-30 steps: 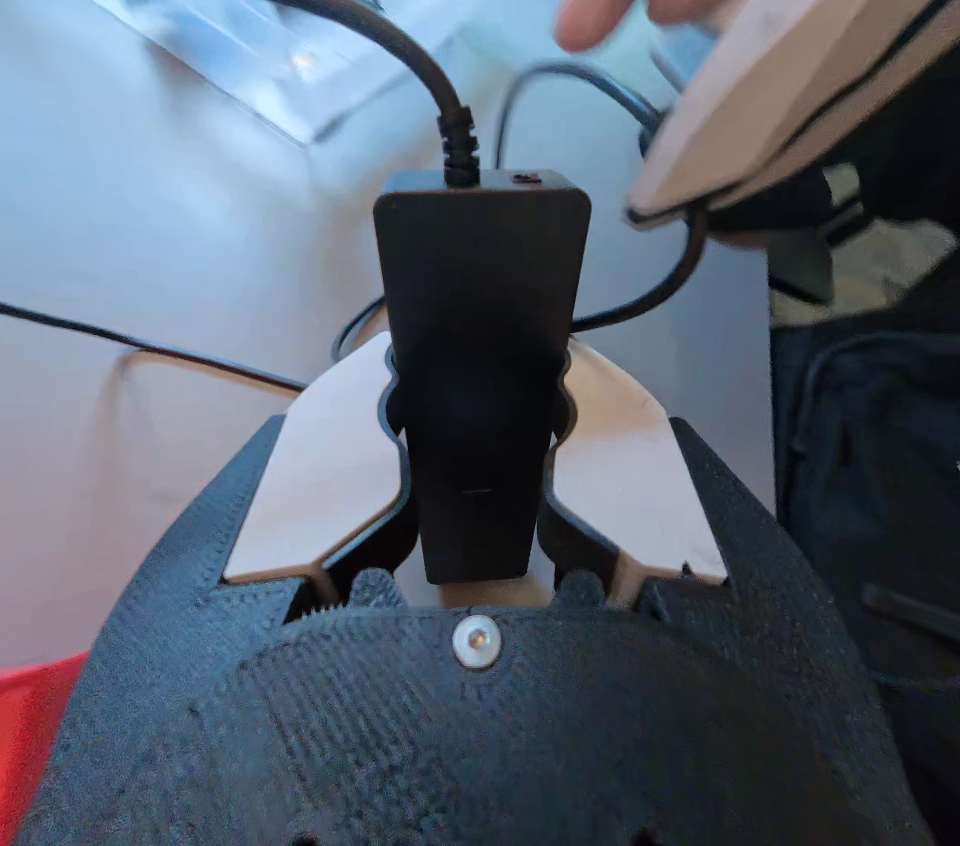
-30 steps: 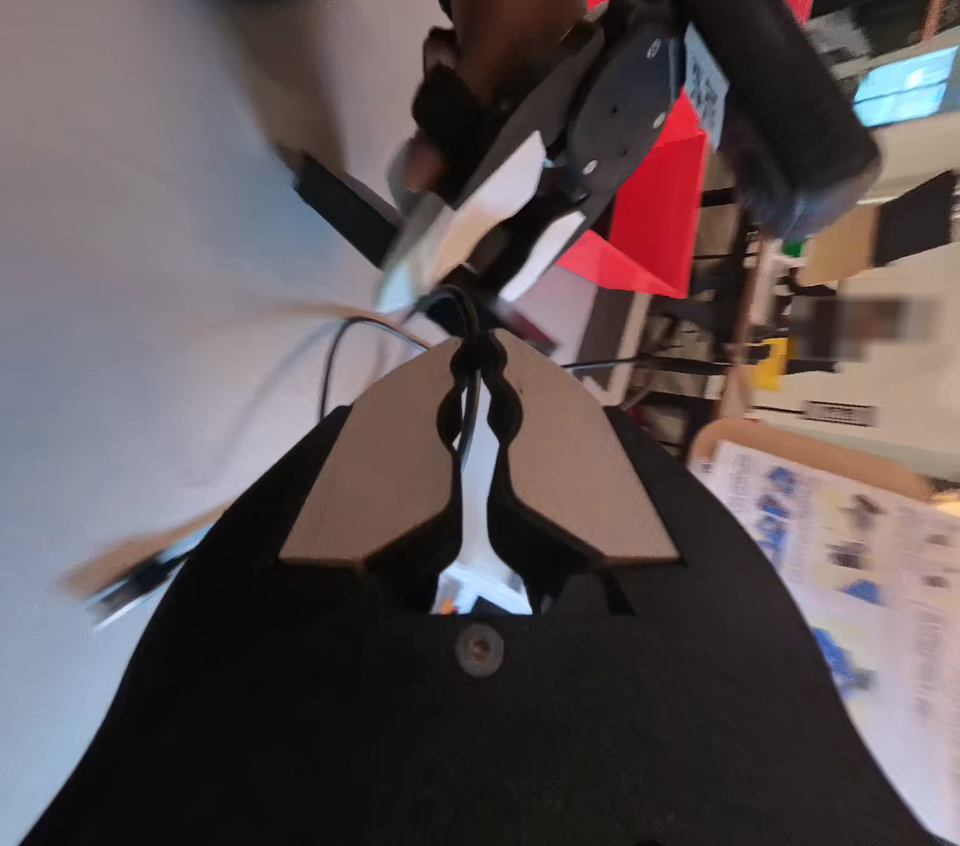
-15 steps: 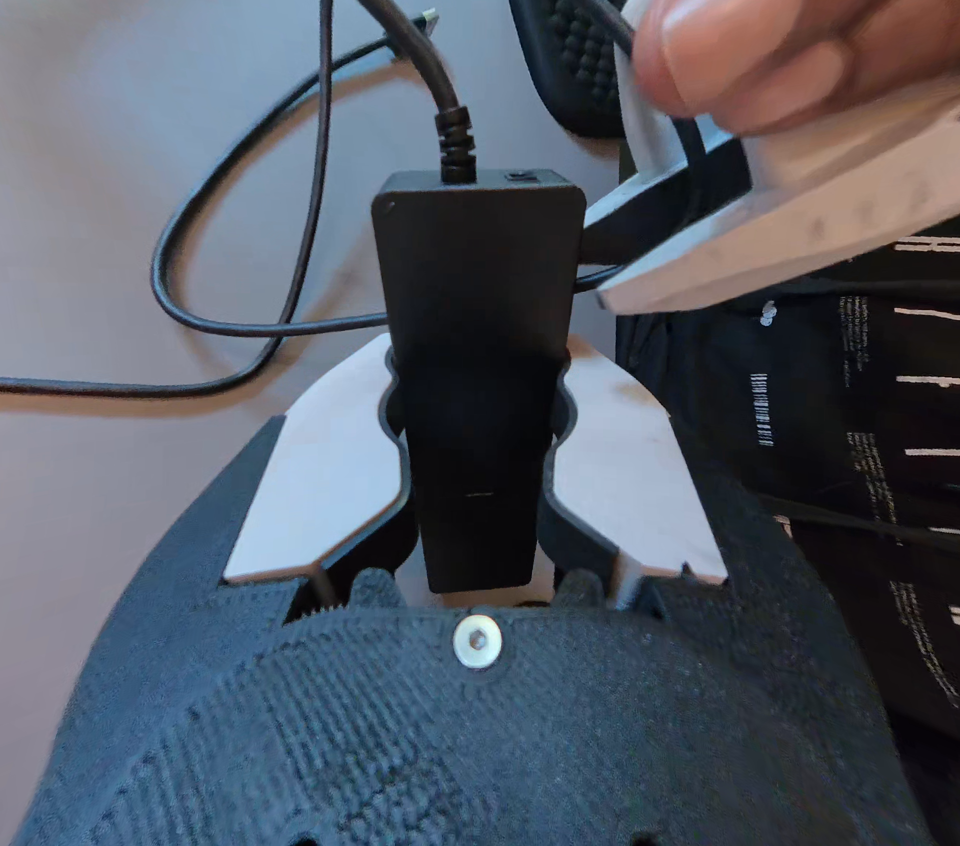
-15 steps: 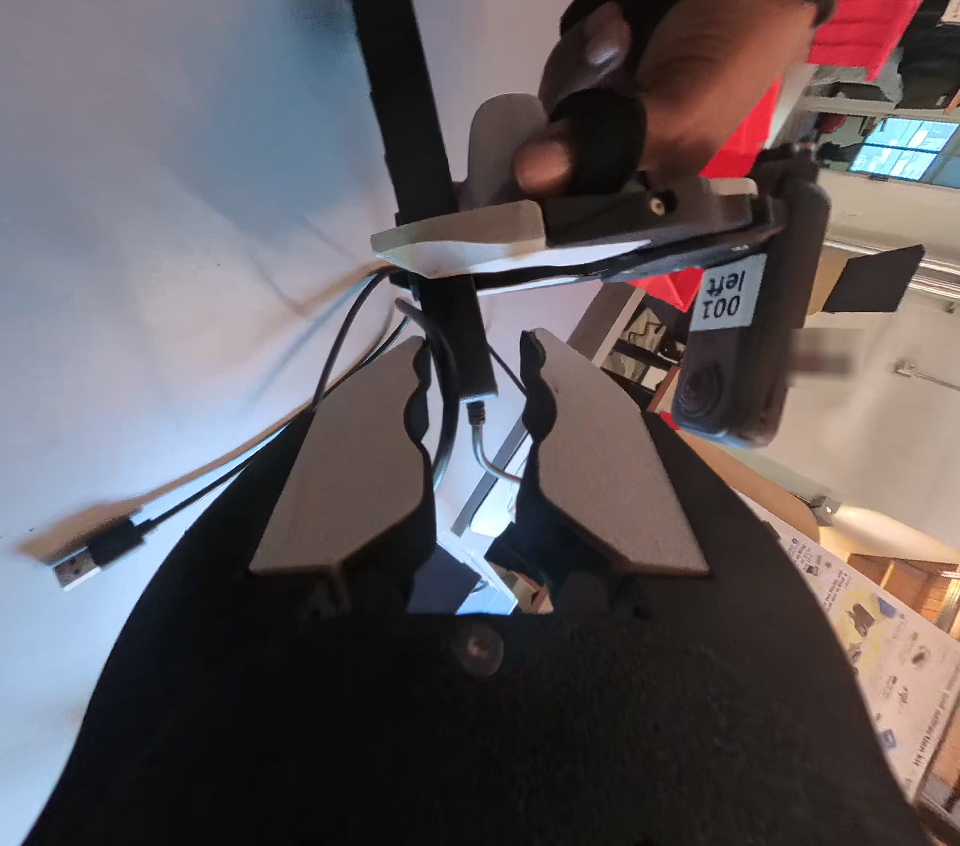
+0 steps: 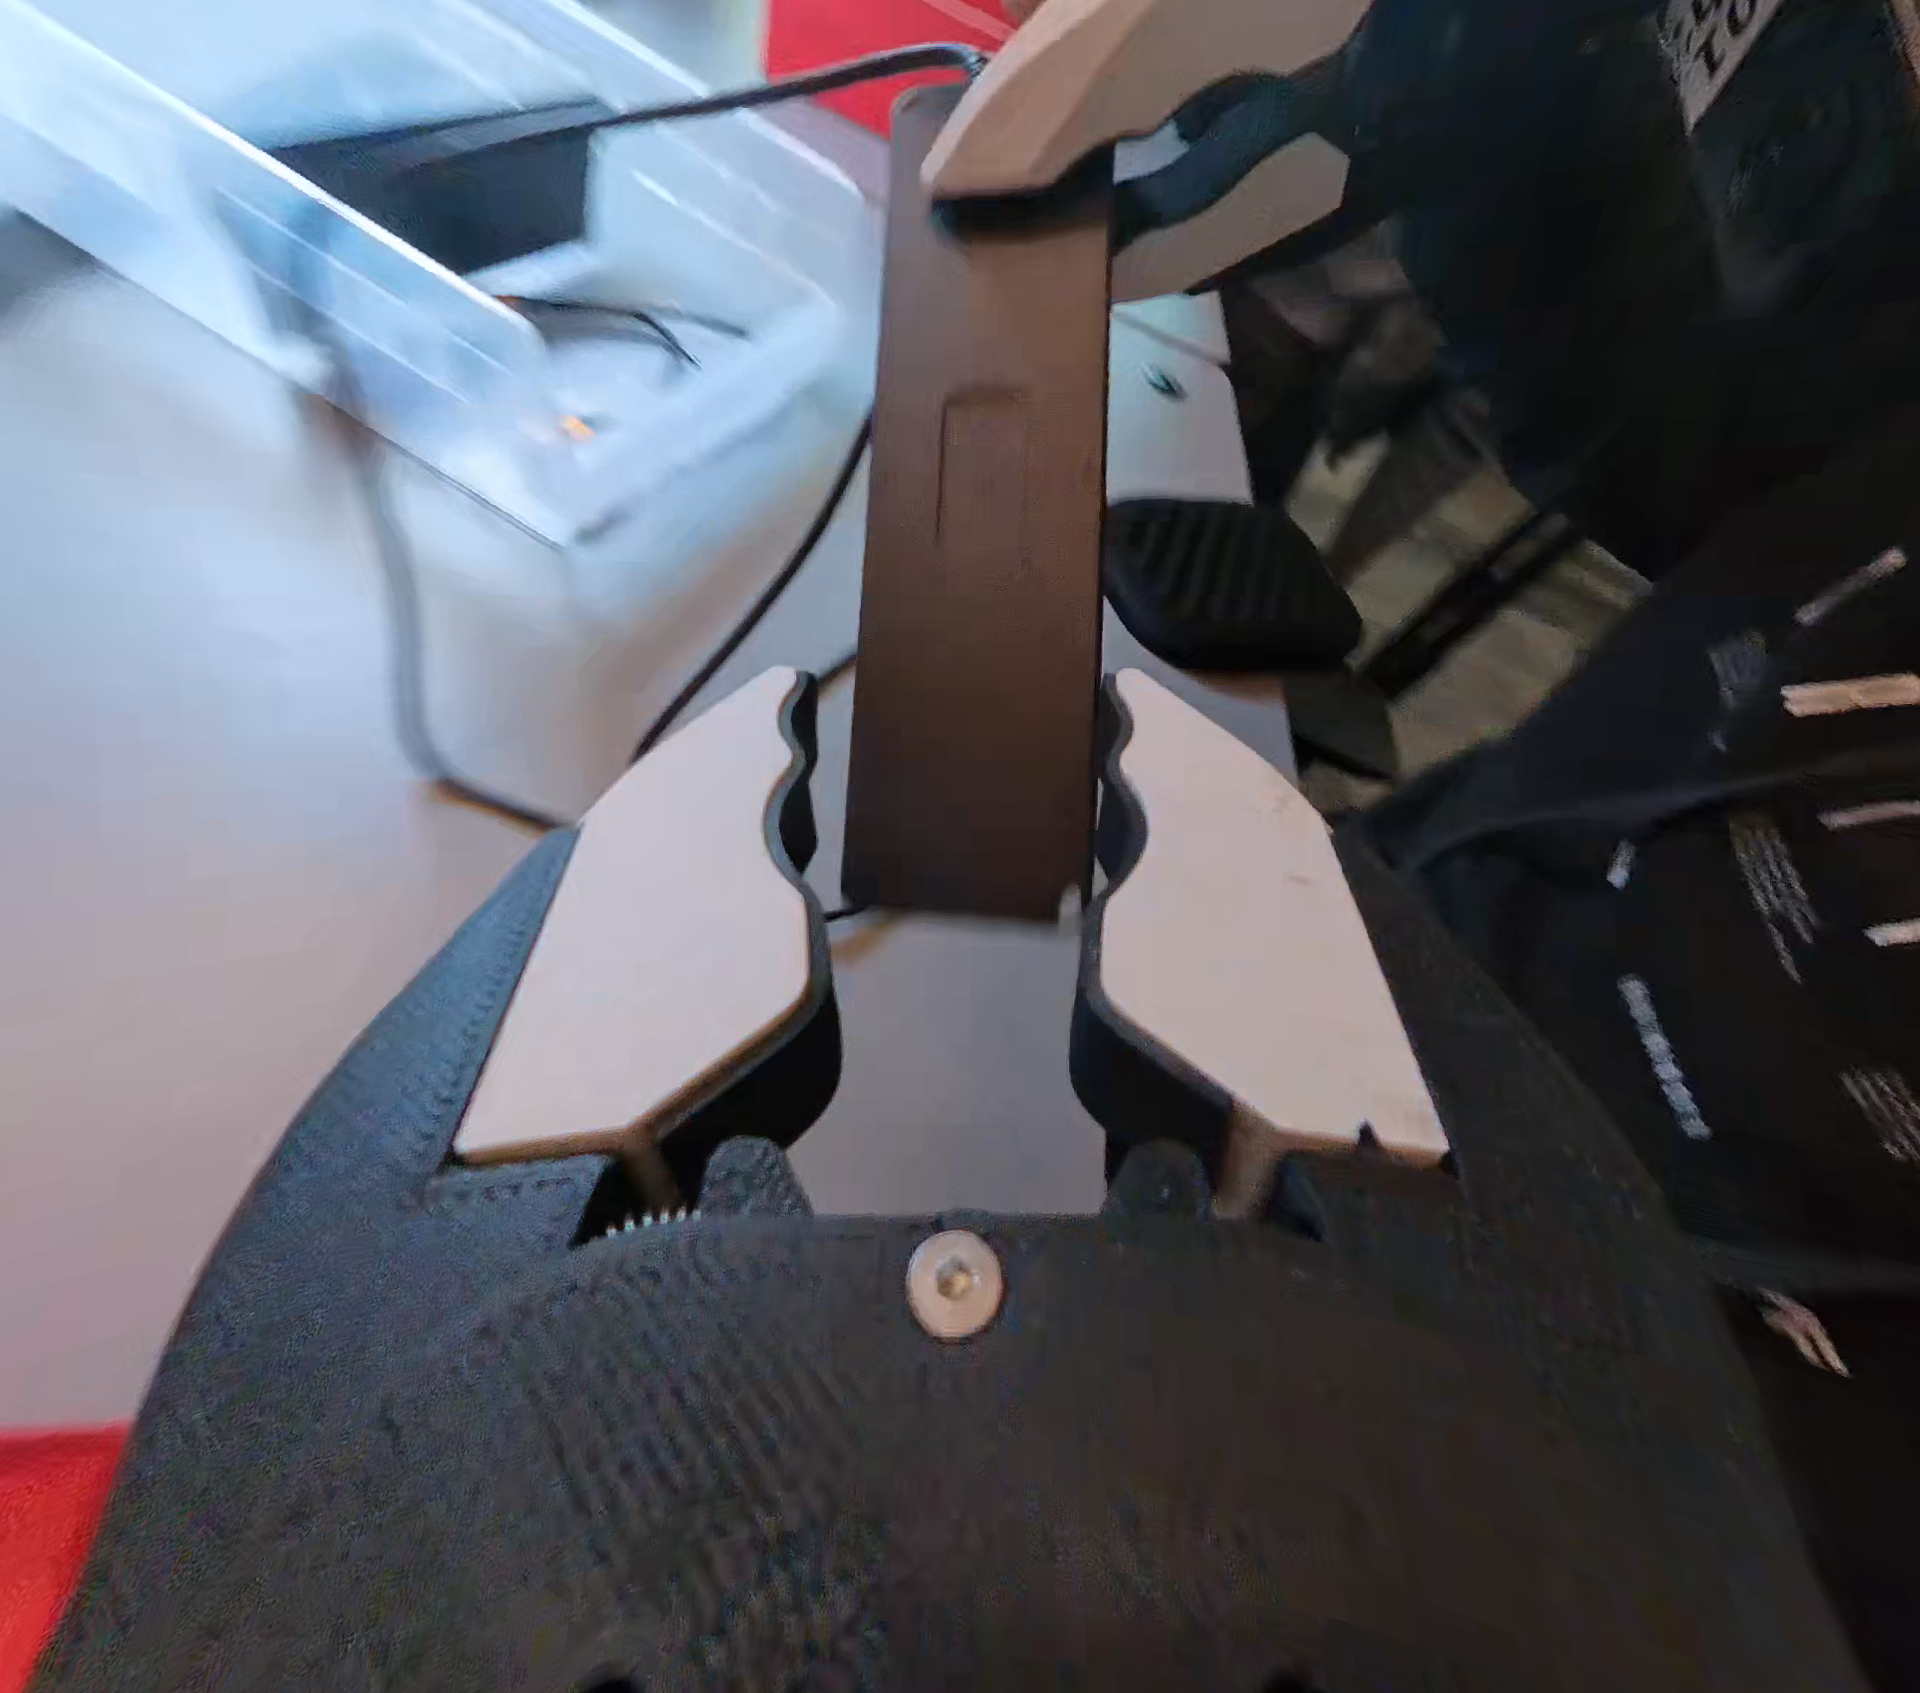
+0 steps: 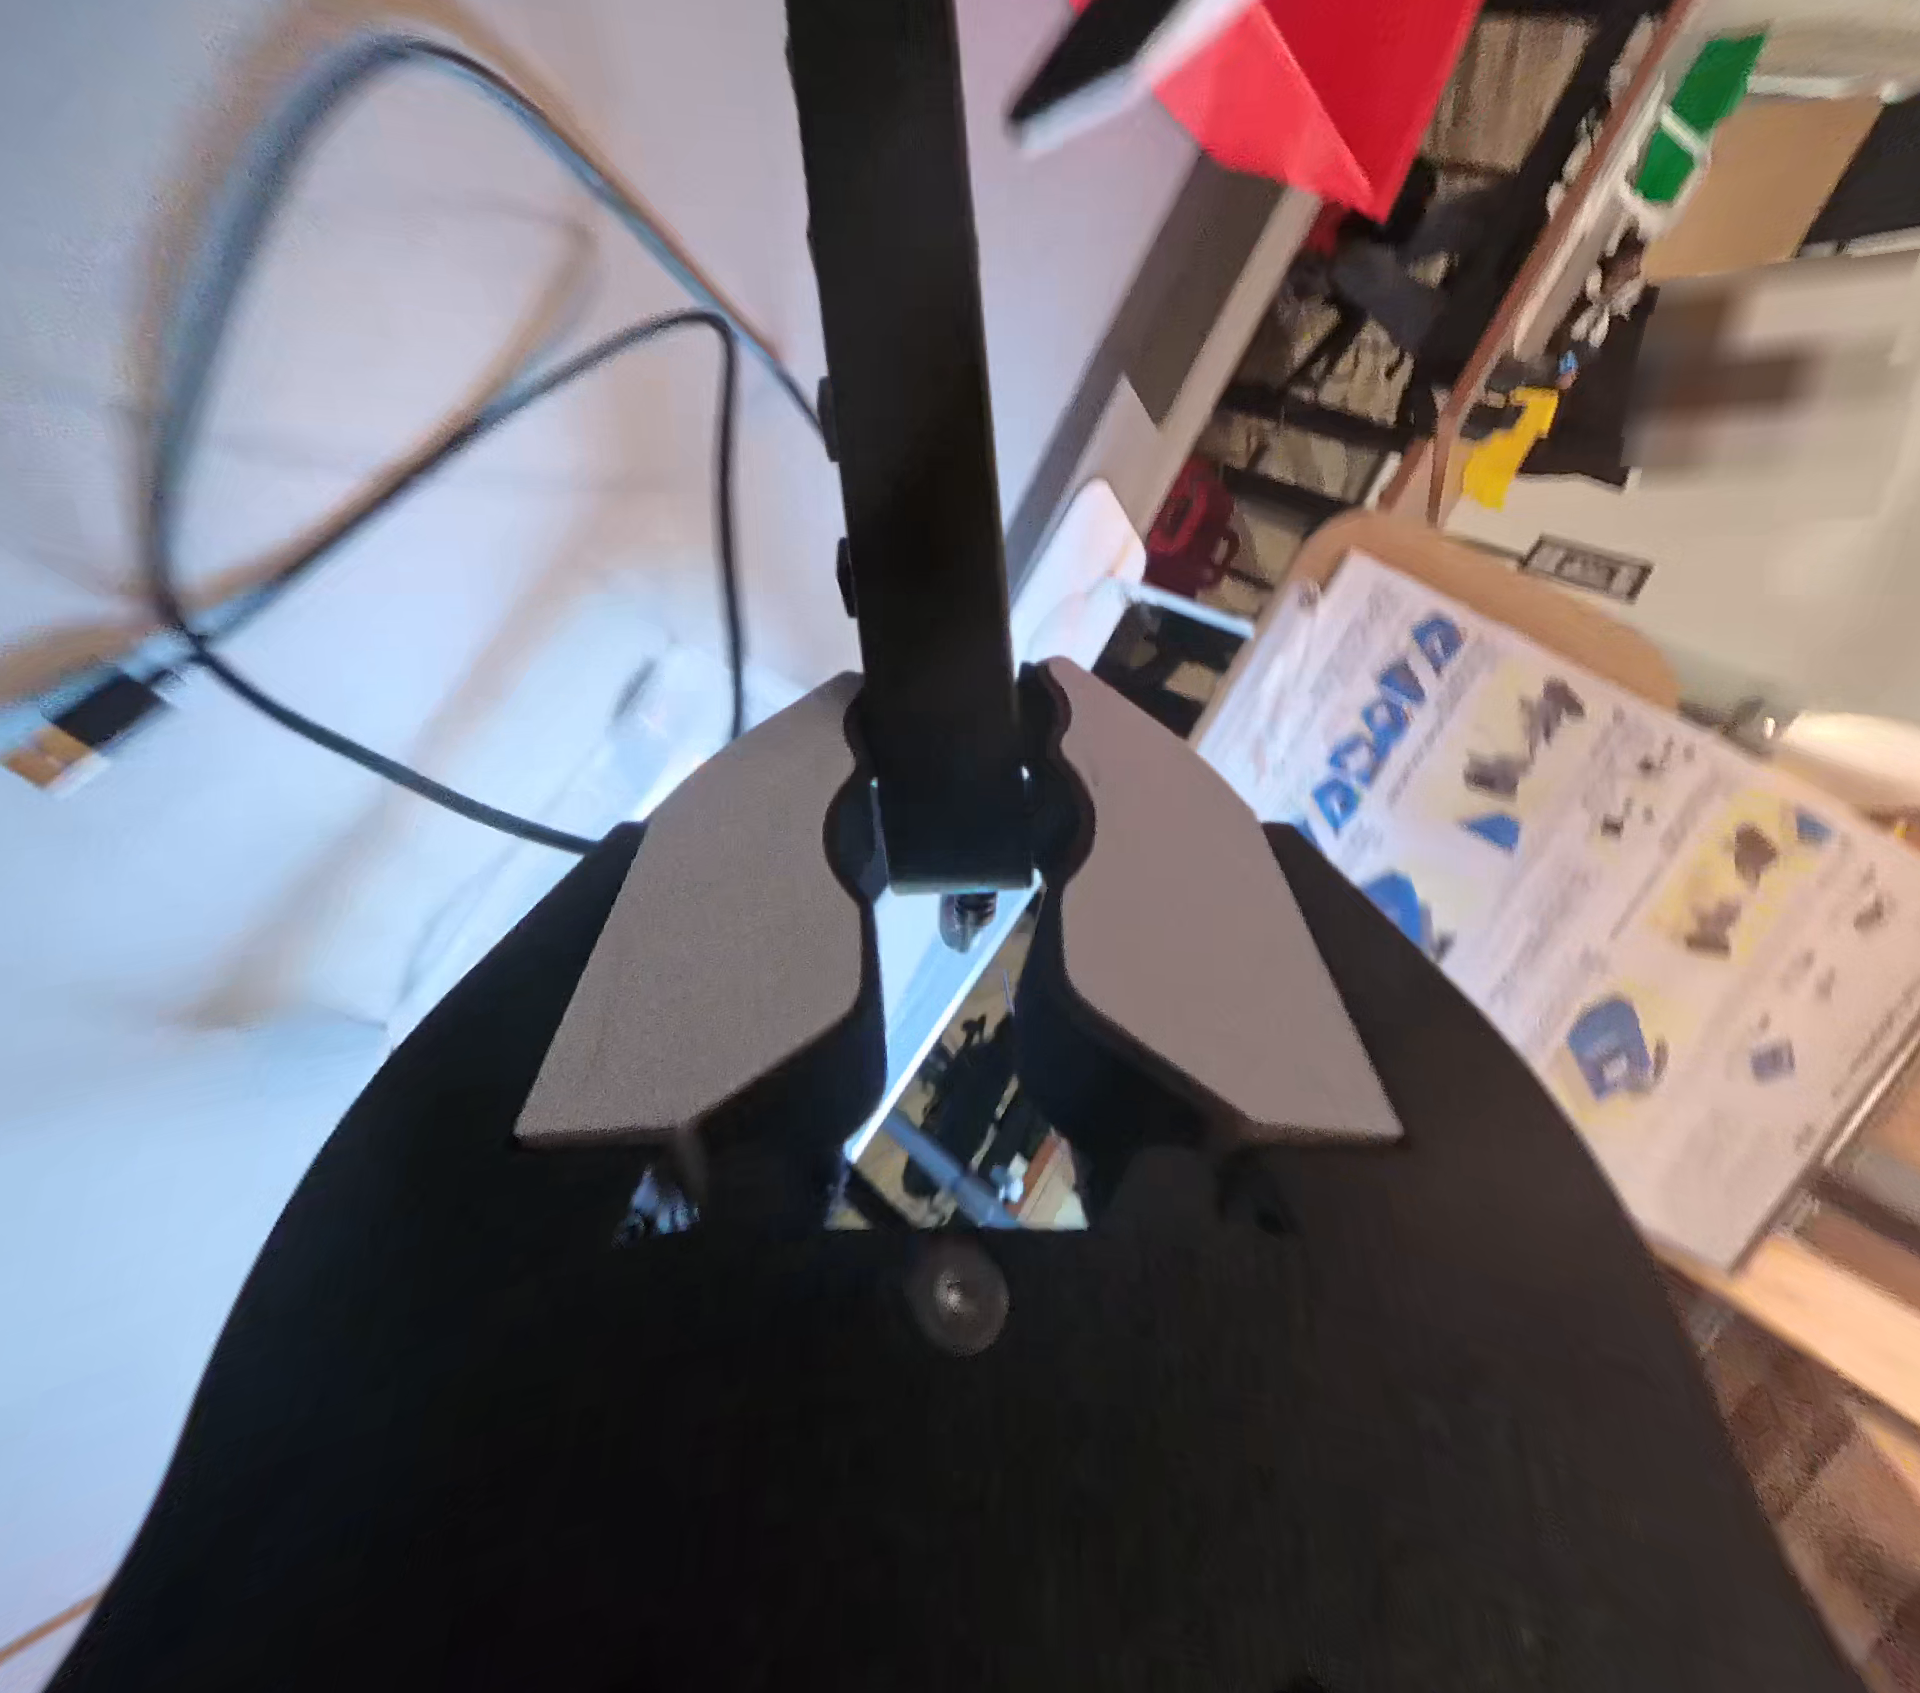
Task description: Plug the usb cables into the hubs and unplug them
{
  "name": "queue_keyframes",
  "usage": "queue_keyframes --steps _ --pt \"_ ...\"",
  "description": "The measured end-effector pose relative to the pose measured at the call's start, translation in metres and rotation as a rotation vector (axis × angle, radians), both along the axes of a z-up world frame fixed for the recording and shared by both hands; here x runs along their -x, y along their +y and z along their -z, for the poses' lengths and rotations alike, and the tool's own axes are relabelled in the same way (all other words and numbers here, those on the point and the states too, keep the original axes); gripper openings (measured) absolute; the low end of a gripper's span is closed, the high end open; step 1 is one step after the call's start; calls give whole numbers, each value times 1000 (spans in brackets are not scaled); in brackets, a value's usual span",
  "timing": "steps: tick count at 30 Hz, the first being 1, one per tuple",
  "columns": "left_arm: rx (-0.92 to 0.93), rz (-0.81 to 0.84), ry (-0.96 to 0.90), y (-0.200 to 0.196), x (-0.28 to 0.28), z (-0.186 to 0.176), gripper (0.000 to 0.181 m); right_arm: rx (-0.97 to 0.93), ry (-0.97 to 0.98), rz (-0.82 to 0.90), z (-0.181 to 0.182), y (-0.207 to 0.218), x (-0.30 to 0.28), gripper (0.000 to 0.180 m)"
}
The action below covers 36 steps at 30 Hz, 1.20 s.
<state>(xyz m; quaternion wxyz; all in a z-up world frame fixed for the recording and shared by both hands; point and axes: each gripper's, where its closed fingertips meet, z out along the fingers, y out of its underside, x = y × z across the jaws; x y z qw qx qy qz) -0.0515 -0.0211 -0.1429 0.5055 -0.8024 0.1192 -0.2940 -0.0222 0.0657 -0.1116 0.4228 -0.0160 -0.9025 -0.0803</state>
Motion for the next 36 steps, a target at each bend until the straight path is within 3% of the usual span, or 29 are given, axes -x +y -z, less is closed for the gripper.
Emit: queue_keyframes --steps 4,10,16,20,27,33,36 --pt "-149 -207 -14 -6 37 -16 50 29 83 126 -60 51 8 26" --pt "-163 -271 -135 -6 50 3 47 37 216 276 -145 110 23 25" --pt "-79 -278 -97 3 48 42 46 0 309 438 -171 161 40 25" --pt "-69 -266 -52 3 41 50 46 -24 275 600 -132 215 49 25" --pt "-60 -271 40 5 38 59 44 -68 47 849 -7 311 49 25" --pt "-48 -274 75 7 39 67 44 47 -54 940 61 344 45 27" --pt "-40 -271 90 6 38 70 43 94 -38 956 72 350 43 35"
